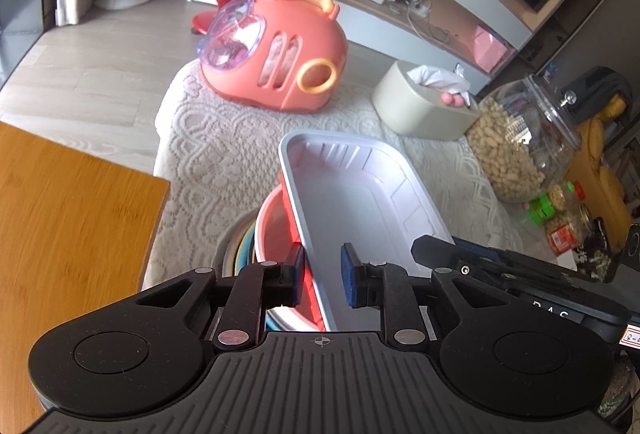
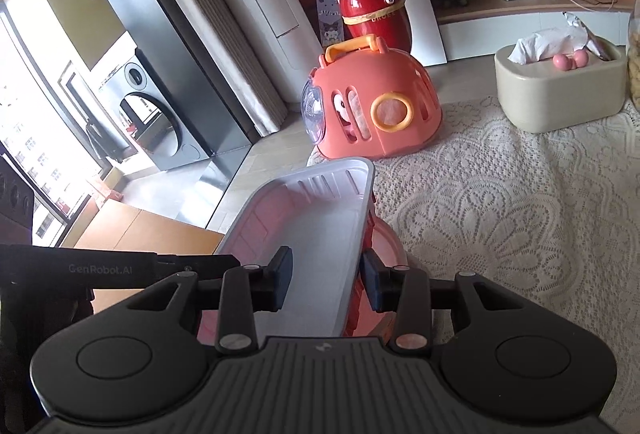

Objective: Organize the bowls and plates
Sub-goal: 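Lower the tray onto the white printed bowl with both grippers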

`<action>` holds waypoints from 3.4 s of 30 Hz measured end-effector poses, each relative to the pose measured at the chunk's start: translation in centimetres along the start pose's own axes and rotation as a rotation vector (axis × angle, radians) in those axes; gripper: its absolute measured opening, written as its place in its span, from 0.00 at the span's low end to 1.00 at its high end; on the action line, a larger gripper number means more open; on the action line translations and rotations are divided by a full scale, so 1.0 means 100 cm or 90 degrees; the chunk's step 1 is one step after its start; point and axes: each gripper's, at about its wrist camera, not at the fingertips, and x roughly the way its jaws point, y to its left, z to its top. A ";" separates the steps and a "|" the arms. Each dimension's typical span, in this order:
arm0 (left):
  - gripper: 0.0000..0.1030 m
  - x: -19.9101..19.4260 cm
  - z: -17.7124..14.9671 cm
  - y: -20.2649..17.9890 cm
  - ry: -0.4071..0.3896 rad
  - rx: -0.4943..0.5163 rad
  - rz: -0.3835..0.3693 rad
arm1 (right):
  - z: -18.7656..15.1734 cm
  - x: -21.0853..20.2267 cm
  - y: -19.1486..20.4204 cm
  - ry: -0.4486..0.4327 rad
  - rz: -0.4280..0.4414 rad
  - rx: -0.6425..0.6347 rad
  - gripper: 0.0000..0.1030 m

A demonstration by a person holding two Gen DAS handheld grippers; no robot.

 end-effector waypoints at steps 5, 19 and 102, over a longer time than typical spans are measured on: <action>0.21 0.006 -0.005 0.006 0.018 -0.015 -0.001 | -0.010 0.006 -0.003 0.019 -0.009 0.003 0.37; 0.21 0.004 -0.017 0.003 0.037 -0.001 -0.008 | -0.020 0.009 -0.008 0.021 -0.020 0.000 0.37; 0.20 -0.008 0.000 0.003 -0.037 -0.017 -0.020 | -0.020 0.004 0.004 -0.021 -0.026 -0.032 0.37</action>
